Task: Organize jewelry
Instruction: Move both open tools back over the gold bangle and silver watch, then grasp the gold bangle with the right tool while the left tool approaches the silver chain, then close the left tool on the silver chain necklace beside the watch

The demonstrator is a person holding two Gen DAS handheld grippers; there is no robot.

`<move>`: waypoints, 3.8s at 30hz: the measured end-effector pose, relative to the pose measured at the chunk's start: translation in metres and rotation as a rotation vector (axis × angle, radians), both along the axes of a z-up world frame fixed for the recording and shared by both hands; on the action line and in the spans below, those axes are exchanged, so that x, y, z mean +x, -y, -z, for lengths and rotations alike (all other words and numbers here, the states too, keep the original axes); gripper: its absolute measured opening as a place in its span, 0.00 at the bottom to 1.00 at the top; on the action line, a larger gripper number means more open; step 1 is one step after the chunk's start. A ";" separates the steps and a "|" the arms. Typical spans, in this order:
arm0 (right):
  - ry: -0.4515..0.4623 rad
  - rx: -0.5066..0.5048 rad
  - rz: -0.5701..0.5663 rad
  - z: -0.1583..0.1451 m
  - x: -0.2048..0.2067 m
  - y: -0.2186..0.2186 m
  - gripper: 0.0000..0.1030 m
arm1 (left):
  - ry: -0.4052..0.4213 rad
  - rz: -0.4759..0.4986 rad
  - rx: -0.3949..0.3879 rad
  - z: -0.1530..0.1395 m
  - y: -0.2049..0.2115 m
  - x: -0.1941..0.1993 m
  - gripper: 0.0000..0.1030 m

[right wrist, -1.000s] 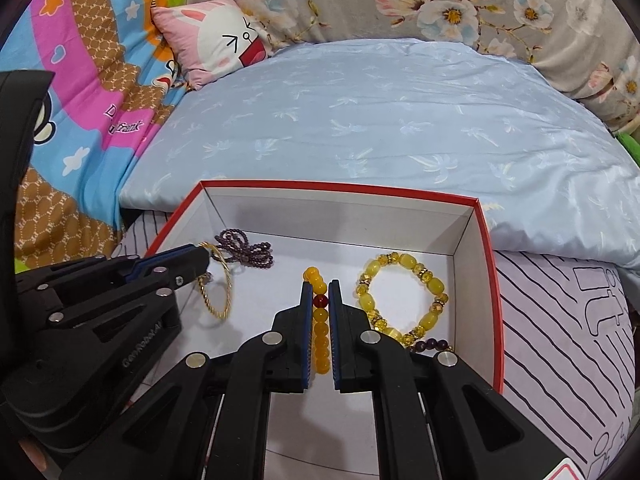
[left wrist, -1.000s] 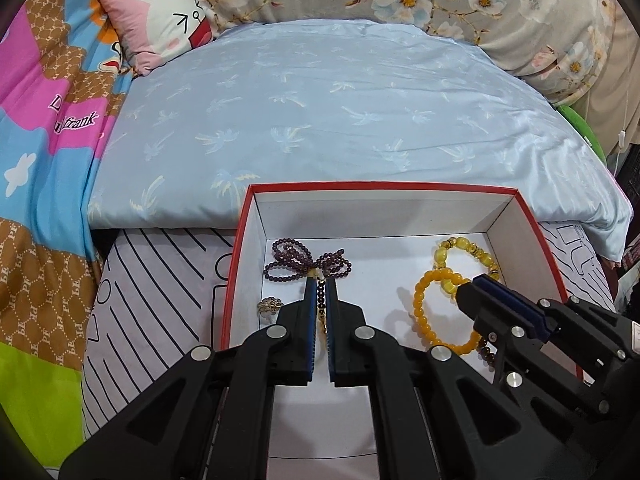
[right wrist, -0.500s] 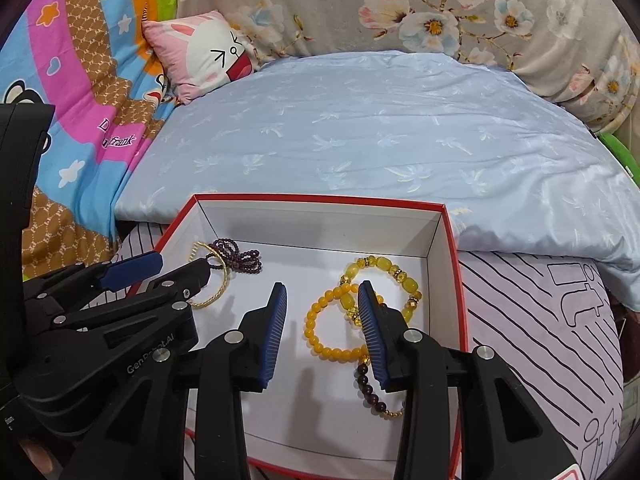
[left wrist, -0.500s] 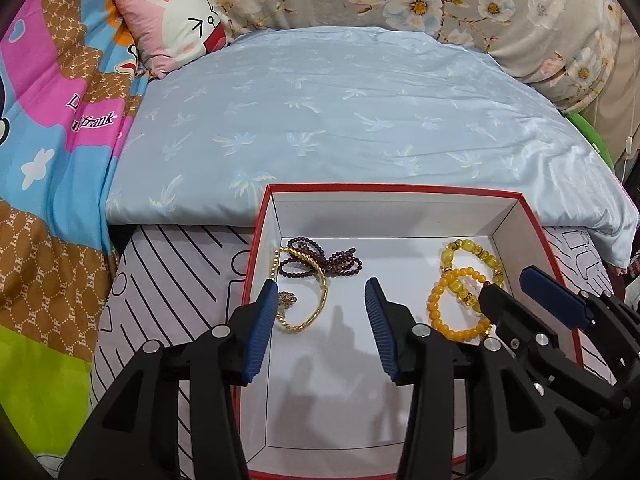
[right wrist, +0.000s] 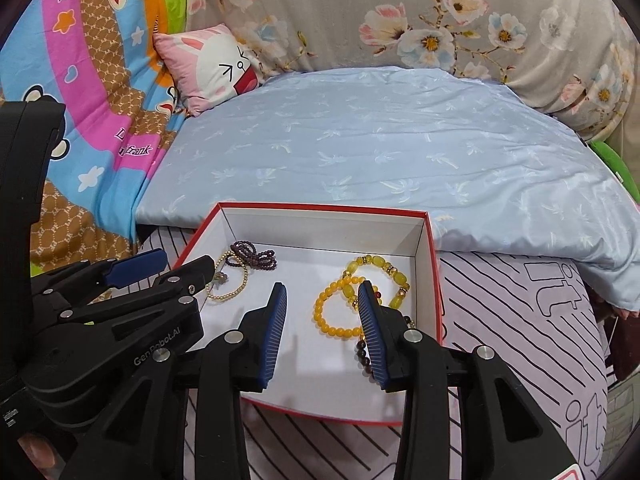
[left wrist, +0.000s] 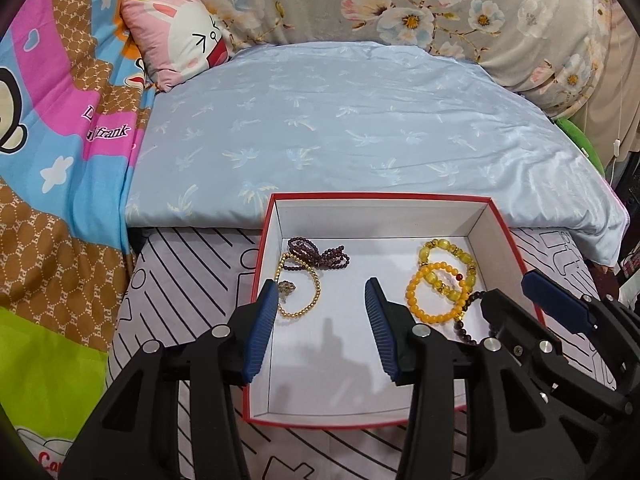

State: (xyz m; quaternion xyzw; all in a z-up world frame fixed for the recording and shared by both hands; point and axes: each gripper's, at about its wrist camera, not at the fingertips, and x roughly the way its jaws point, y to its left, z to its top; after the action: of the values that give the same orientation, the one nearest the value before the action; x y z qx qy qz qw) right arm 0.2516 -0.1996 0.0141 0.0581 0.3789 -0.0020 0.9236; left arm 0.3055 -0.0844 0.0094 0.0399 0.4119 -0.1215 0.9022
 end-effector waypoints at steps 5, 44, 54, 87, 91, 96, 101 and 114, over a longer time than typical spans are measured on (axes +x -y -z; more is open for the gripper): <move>0.016 0.002 0.007 -0.012 -0.018 0.001 0.36 | 0.006 -0.003 -0.005 -0.010 -0.004 -0.012 0.42; -0.238 -0.011 -0.128 0.077 -0.200 -0.058 0.24 | -0.189 -0.059 -0.011 0.052 -0.097 -0.179 0.42; -0.262 -0.014 -0.129 0.092 -0.194 -0.064 0.14 | -0.231 -0.057 0.004 0.067 -0.107 -0.197 0.42; -0.275 0.069 -0.025 0.088 -0.215 -0.026 0.02 | -0.268 0.065 -0.064 0.084 -0.058 -0.200 0.42; -0.276 0.072 -0.026 0.088 -0.215 -0.025 0.02 | -0.265 0.076 -0.060 0.084 -0.056 -0.200 0.33; -0.276 0.076 -0.027 0.088 -0.215 -0.026 0.02 | -0.271 0.081 -0.070 0.085 -0.058 -0.200 0.18; -0.271 0.080 -0.025 0.086 -0.216 -0.026 0.02 | -0.272 0.091 -0.069 0.084 -0.058 -0.201 0.07; -0.247 0.083 -0.028 0.076 -0.216 -0.025 0.02 | -0.265 0.097 -0.097 0.072 -0.068 -0.205 0.00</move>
State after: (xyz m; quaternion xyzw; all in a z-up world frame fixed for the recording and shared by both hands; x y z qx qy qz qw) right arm 0.0357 -0.1742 -0.0622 0.0904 0.4905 0.0196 0.8665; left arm 0.1009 -0.0163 -0.0626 -0.0002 0.5185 -0.1892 0.8339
